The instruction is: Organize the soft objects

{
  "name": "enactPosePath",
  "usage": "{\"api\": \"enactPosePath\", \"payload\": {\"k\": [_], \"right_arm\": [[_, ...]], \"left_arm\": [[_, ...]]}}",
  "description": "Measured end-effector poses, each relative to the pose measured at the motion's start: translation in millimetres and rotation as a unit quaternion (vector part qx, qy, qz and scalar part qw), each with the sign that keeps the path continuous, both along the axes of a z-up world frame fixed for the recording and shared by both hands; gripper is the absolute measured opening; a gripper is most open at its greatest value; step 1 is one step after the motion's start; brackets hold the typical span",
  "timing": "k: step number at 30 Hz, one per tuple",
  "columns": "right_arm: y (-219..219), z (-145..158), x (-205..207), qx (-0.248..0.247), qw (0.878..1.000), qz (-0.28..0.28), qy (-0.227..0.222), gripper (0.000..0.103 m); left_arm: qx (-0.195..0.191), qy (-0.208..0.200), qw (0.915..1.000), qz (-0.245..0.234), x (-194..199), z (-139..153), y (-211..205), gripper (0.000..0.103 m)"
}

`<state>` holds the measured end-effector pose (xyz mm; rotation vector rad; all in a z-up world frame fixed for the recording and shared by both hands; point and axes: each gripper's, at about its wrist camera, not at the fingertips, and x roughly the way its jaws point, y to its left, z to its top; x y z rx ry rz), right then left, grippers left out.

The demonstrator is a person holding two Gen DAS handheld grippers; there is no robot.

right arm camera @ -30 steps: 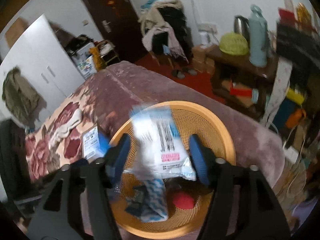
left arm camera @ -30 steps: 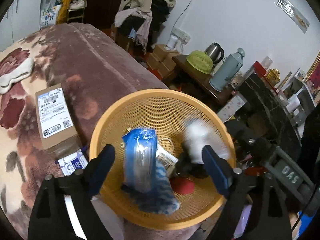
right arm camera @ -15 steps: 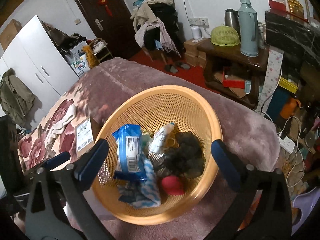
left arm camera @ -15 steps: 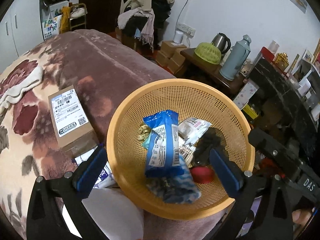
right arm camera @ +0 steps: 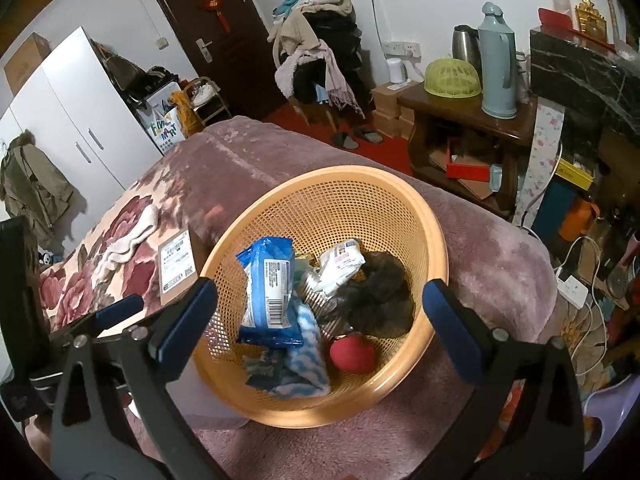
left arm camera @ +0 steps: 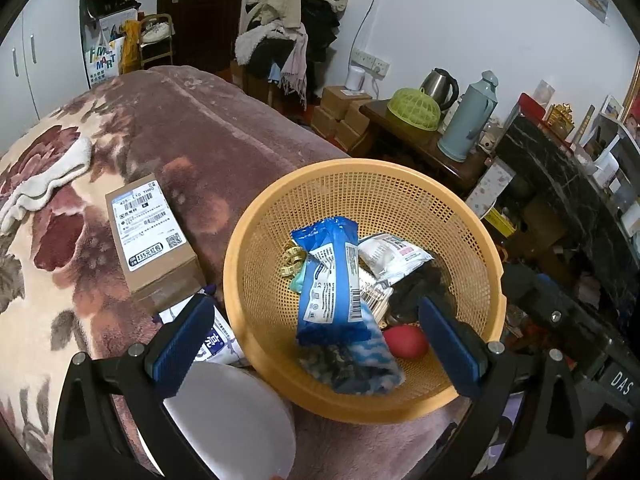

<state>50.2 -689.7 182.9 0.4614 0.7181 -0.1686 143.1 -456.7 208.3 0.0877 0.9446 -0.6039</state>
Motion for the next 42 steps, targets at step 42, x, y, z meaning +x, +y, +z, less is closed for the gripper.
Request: {"api": "enactPosePath", "payload": {"k": [42], "right_arm": [[34,-7,-35,-0.027,0.999,-0.043,-0.008,0.103]], "left_arm": [[0.021,-0.015,0.9994,0.023,-35,-17,35,0.102]]}}
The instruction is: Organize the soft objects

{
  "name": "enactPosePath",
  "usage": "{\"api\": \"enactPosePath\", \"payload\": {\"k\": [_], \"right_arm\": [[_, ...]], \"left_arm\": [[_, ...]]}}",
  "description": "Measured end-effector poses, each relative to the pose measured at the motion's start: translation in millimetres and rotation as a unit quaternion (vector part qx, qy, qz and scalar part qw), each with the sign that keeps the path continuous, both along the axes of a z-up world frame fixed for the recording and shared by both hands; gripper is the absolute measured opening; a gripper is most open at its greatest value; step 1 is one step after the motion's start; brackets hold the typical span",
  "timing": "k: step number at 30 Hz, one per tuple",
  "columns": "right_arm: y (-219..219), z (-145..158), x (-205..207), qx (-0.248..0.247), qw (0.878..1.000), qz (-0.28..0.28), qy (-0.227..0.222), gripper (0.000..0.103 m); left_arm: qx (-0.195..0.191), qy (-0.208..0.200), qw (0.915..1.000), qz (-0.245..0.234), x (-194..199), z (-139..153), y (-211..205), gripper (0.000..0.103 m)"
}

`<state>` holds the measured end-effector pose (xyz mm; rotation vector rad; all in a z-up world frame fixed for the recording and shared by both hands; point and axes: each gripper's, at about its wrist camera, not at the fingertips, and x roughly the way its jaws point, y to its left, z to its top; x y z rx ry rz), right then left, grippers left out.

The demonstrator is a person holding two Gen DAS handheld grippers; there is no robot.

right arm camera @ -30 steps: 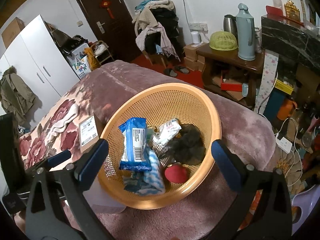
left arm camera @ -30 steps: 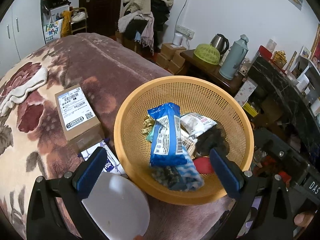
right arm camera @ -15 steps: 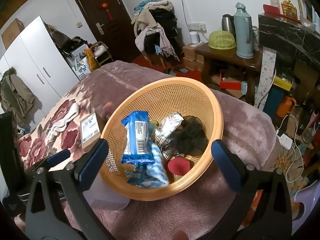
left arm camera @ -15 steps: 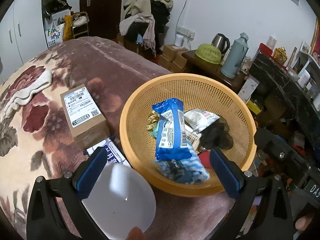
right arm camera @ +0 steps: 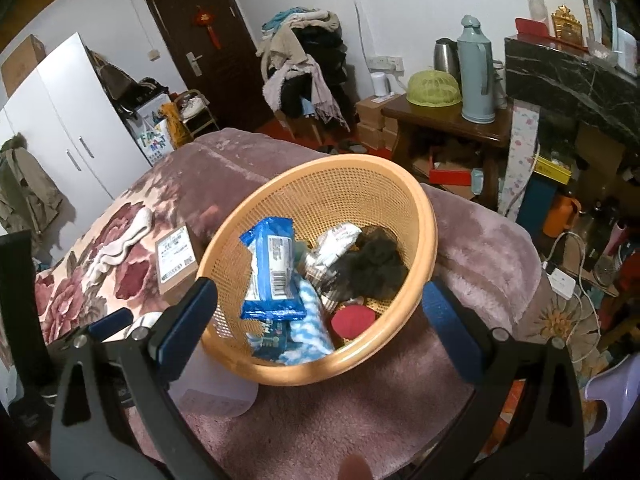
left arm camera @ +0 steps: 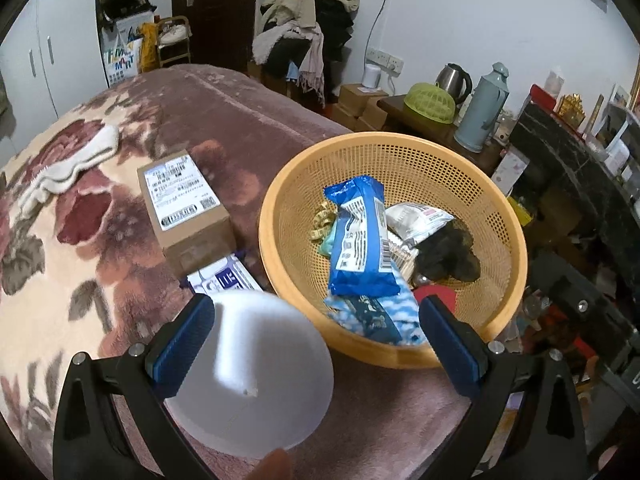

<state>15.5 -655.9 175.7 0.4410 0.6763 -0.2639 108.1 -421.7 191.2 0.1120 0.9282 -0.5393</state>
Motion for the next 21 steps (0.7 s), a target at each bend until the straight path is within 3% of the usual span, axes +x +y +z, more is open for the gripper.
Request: {"api": "enactPosePath", "payload": {"k": [6,14,21], "right_arm": [[6,-4,-8,-0.017,1.0,-0.007,0.006,0.103],[18,-1,-14,-0.062,0.998,-0.027,0.016,0.103],[24,4,-16,-0.063,0.998,-0.012,0.006,0.103]], "left_arm": [[0.011,-0.022,0.999,0.038,-4,0,12,0.102],[0.011,-0.019,0.9996,0.017,-11,-2,14,0.102],[0.01,-0.008,0.9999,0.009,-13,-3,13,0.102]]}}
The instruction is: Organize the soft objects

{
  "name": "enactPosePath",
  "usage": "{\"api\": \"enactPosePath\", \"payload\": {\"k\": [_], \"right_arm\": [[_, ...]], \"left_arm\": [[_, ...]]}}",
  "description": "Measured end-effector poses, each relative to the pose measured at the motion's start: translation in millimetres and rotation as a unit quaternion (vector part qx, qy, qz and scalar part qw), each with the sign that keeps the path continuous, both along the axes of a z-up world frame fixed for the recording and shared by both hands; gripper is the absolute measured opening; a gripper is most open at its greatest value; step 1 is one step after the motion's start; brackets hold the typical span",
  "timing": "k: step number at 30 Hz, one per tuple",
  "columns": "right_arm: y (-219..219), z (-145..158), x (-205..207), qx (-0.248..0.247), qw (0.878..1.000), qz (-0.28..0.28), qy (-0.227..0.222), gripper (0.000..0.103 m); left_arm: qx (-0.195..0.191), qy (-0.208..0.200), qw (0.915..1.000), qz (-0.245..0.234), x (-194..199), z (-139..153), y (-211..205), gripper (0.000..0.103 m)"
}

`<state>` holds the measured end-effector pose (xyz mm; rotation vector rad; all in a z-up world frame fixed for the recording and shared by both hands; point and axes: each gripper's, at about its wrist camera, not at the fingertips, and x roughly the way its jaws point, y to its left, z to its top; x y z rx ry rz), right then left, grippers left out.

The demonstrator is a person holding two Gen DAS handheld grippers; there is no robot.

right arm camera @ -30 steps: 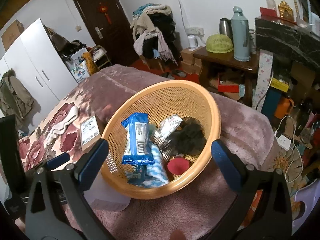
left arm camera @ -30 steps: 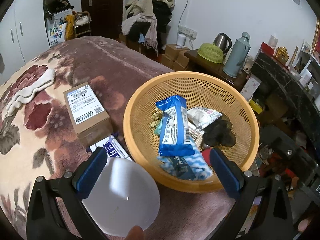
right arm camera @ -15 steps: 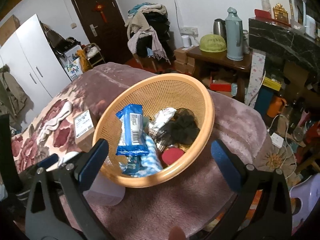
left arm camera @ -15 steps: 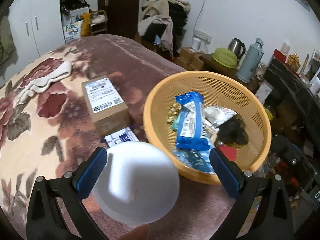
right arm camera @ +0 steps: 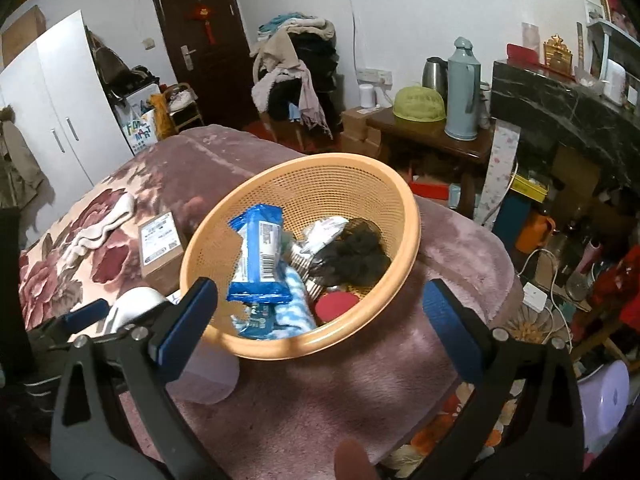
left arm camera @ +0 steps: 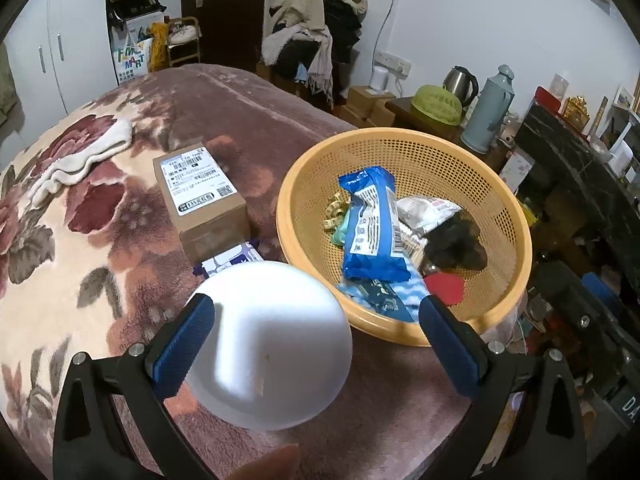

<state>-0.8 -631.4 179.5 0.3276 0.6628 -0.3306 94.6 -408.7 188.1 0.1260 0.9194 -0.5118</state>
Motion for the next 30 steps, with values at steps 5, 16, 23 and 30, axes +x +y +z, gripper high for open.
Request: {"api": "enactPosePath", "payload": {"k": [5,16,23,30], "right_arm": [[4,1,-1,-0.011,1.0,0.006,-0.002,0.103],[5,3,-3,-0.012,1.0,0.007,-0.005,0.103],[7,4,-4,-0.01,1.0,0.008,-0.007,0.103],[11,4,-6,-0.013,1.0,0.012,-0.005,0.103]], "left_arm": [[0.0,-0.003,1.0,-0.005,-3,2,0,0.102],[-0.008,0.009,0.9999,-0.012,-3,1,3,0.102],[-0.012,0.023,0.9996,-0.011,-4,-4,6,0.102],[-0.012,0.022,0.9996,-0.01,-6,-4,13,0.102]]}}
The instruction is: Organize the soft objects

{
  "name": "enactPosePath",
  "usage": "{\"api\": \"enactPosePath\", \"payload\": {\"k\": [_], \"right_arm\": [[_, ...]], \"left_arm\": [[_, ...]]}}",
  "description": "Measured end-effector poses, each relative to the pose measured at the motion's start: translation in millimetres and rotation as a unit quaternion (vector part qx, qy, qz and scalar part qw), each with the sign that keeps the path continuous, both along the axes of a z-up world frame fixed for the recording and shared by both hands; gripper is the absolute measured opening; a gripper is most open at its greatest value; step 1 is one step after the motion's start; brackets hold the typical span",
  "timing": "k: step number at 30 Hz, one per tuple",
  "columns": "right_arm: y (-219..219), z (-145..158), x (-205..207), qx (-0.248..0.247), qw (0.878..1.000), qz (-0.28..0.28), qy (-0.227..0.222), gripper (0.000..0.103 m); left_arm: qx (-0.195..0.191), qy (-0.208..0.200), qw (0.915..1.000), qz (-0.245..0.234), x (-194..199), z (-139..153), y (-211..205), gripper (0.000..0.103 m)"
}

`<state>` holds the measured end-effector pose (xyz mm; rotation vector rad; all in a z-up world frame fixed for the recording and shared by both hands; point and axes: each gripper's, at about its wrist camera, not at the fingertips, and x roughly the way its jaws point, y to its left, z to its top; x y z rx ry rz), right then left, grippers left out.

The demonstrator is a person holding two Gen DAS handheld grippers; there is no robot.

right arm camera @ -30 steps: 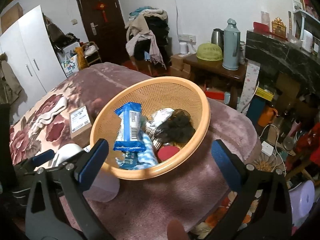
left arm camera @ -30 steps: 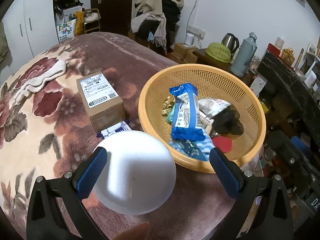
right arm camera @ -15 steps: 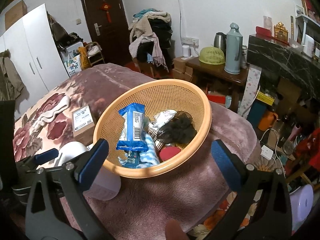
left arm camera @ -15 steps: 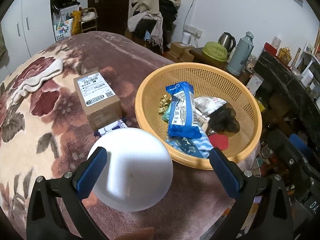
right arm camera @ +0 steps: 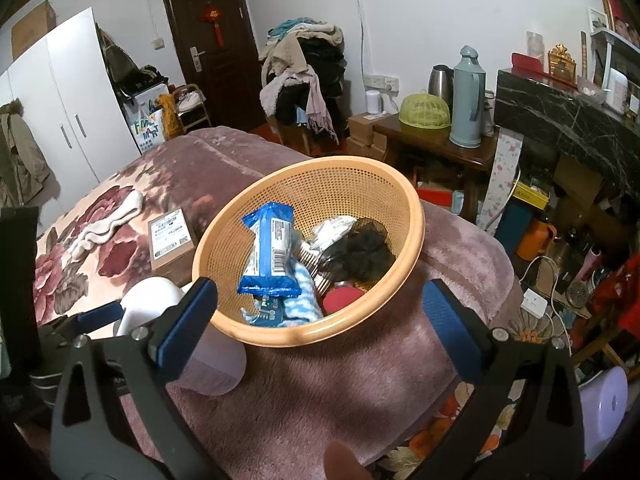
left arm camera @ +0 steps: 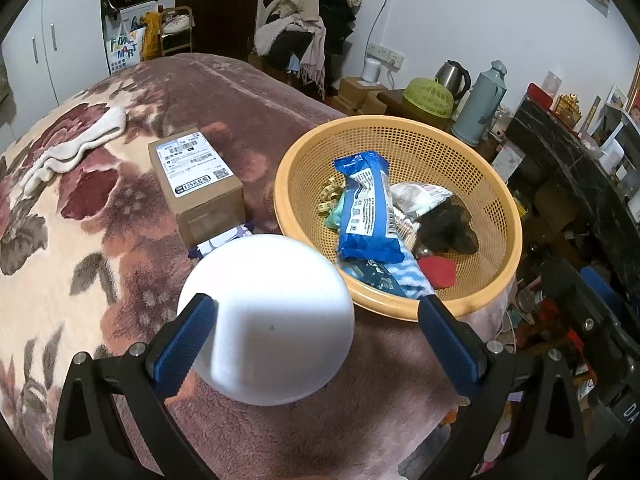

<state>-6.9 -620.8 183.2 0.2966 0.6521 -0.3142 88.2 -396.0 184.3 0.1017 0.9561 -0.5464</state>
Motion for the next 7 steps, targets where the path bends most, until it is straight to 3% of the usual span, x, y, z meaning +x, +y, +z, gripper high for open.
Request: {"api": "enactPosePath", "payload": {"k": [7], "right_arm": [[15,0,-6,0.001,1.0,0.004,0.0,0.103]], "left_arm": [[-0.003,-0.023,0.9997,0.005,-10,10,14,0.101]]}}
